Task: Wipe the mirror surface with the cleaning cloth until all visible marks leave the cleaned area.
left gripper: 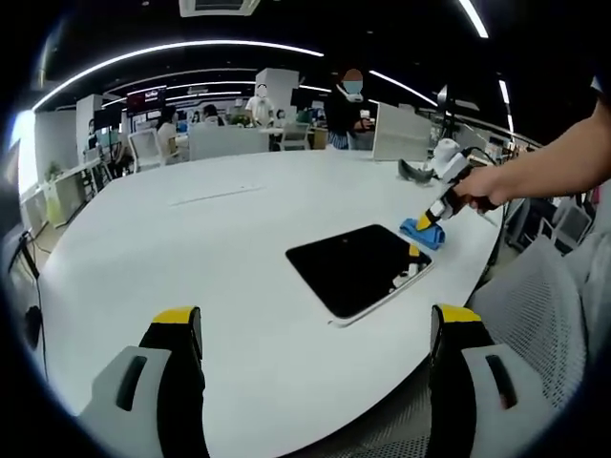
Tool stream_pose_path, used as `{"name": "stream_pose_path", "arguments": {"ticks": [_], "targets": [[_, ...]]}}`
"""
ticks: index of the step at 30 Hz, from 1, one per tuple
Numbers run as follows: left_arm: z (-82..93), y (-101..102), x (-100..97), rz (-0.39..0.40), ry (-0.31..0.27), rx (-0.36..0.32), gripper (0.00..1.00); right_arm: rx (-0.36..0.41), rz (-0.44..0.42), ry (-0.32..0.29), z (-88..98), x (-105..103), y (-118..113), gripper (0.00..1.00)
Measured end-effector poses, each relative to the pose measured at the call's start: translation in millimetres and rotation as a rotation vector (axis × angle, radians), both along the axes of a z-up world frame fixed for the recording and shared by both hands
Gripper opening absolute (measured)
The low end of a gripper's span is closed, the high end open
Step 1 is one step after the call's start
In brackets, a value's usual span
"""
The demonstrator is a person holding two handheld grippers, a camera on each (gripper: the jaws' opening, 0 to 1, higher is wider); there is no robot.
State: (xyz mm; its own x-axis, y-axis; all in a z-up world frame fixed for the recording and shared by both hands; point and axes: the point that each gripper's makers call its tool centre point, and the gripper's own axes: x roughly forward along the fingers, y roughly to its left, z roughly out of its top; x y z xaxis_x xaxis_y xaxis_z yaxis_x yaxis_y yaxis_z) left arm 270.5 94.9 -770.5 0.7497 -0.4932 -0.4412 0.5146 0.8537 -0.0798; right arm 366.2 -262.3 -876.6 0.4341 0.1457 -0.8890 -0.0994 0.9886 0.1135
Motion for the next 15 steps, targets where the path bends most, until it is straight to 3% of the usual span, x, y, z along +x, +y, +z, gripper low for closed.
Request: {"name": "stream_pose_path", "arguments": {"ticks": [7,15], "targets": [[0.1,1.9,1.2,0.011,-0.003,0.009,0.99,-0.009,0.040,-0.031,0.9,3.3,-0.8,0.01],[-3.7,2.0,0.4,0.009,0.008,0.028,0.99,0.039,0.054,-0.031,4.3,1.8,3.2,0.05]]}}
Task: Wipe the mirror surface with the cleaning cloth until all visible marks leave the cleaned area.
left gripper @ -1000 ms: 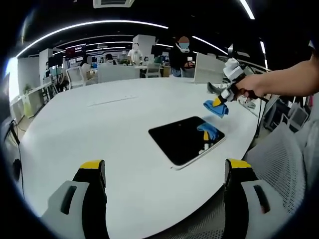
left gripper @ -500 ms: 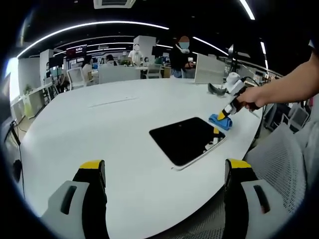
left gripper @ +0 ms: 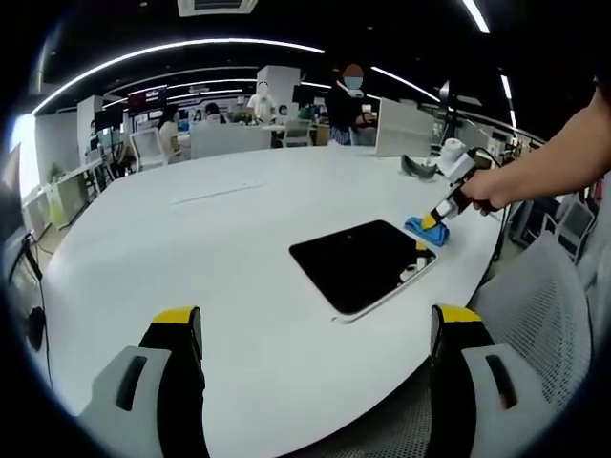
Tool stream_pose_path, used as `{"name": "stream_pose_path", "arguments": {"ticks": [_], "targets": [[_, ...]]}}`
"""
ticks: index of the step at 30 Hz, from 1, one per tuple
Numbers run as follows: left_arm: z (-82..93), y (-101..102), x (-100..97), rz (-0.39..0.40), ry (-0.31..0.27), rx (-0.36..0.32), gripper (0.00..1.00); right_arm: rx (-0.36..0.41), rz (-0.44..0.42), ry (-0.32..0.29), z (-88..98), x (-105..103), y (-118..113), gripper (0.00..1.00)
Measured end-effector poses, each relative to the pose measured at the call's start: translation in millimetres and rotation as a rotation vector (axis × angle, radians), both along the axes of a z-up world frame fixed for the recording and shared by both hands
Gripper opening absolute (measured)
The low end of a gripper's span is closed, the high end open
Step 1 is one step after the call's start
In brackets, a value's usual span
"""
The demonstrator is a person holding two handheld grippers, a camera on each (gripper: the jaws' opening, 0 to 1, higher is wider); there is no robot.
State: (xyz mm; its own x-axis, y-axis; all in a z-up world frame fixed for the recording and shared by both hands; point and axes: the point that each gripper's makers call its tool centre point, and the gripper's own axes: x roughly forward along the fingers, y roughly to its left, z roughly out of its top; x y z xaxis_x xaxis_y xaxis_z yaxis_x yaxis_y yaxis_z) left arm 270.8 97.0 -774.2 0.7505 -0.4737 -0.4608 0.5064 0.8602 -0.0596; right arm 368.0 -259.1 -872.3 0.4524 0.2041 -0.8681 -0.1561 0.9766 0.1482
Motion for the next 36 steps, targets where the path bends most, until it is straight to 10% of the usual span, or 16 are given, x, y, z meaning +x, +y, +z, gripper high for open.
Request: {"name": "stream_pose_path", "arguments": {"ticks": [15,22,36], "targets": [[10.0,7,6.2,0.037,-0.043,-0.017,0.99,0.076,0.302,-0.334,80.2,-6,11,0.52],[0.4,8,3.0,0.036,0.010,-0.007,0.99,0.069,0.299,-0.450,93.6,-23,-3,0.80],[4.3,6,-0.7,0.020,0.038,-0.077,0.99,0.072,0.350,-0.454,76.5,-55,-32,0.98]]}}
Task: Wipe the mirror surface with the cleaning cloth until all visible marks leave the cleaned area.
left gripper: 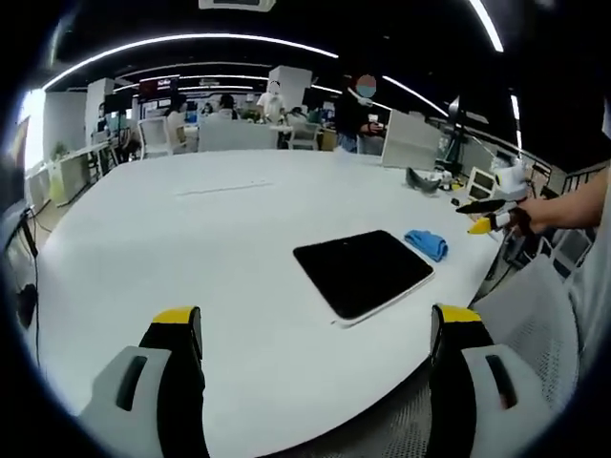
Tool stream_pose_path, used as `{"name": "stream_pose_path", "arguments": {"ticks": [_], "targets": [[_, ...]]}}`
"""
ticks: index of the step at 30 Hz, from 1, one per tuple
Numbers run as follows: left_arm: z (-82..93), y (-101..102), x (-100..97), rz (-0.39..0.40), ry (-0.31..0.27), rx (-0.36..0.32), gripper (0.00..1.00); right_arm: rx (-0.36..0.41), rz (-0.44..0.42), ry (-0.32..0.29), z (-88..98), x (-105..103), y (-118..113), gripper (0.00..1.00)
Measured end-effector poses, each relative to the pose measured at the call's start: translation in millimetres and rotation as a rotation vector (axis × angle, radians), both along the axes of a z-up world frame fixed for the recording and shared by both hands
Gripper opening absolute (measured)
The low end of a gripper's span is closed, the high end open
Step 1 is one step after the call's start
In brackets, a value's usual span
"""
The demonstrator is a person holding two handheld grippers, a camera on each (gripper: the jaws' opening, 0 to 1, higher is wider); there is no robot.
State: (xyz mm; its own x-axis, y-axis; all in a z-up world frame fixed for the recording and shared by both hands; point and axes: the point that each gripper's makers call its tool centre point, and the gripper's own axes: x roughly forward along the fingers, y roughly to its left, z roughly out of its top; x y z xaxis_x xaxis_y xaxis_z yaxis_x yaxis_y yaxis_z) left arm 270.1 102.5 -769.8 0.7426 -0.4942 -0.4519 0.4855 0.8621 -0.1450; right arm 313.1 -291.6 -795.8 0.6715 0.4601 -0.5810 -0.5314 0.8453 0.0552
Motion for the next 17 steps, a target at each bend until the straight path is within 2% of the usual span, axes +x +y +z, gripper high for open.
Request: {"name": "stream_pose_path", "arguments": {"ticks": [3,8,10,13,14,16,17], "targets": [[-2.0,-1,-0.7,-0.010,-0.001,0.011,0.99,-0.009,0.015,-0.011,-4.2,-9,1,0.98],[2.1,-2,-0.2,-0.015,0.010,-0.030,0.99,-0.021,0.004,0.007,-16.9,-21,1,0.98],[7.6,-2,0.8,-0.012,0.008,-0.053,0.99,-0.020,-0.007,0.001,-17.7,-22,1,0.98],[14.3,7,5.1,0.024,0.022,-0.032,0.99,-0.025,-0.014,-0.014,-15.7,-22,1,0.98],[22.3,7,5.8,0.032,0.013,-0.043,0.99,-0.024,-0.019,-0.018,-14.5,-21,0,0.98],[36.8,9,12.8,0.068,-0.052,-0.060,0.99,-0.021,-0.035,-0.019,-10.8,-19,-2,0.98],[33.7,9,10.3,0.064,-0.030,-0.056,0.99,-0.019,-0.043,-0.016,-10.0,-19,-3,0.98]]}}
